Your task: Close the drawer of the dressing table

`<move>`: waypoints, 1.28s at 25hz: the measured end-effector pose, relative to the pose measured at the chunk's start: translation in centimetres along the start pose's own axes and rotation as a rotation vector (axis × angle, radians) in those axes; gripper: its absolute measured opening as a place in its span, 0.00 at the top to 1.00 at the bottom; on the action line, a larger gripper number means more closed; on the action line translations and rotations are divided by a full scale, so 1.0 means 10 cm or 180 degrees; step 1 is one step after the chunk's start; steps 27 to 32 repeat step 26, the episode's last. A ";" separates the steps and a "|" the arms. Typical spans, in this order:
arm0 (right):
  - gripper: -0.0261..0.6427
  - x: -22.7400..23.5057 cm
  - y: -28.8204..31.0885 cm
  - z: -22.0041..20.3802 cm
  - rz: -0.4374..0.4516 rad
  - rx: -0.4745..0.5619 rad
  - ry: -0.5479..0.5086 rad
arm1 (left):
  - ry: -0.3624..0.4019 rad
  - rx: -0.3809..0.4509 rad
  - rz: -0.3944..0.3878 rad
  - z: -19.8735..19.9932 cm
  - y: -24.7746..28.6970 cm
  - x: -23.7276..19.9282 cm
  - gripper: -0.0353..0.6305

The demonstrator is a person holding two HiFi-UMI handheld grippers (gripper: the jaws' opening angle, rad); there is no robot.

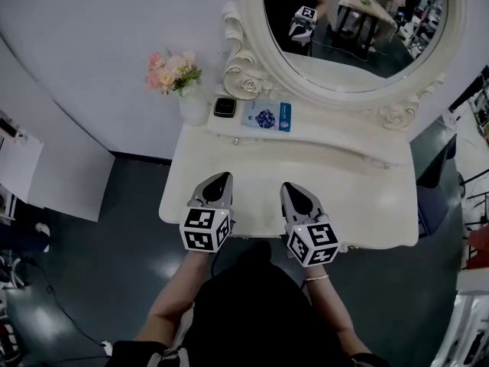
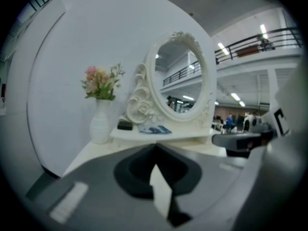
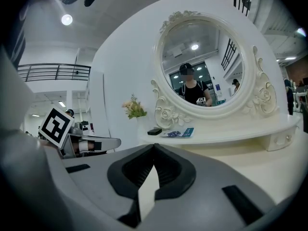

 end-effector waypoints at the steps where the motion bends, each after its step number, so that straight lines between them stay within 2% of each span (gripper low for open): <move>1: 0.96 0.00 0.00 0.00 -0.0005 -0.0010 -0.0015 | -0.0004 0.0008 -0.0008 0.01 0.00 0.00 0.94; 32: 0.96 -0.01 0.10 0.03 0.0027 0.0004 -0.0029 | -0.0148 0.0060 -0.0071 0.00 0.06 -0.14 0.94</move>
Point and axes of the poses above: the fingertips, and each gripper's own axes: y forward along the fingers, x to its right, z out of its top, the point moved 2 cm from there along -y, backward along the fingers, and after that the axes turned 6 degrees about x, right-handed, at the moved point
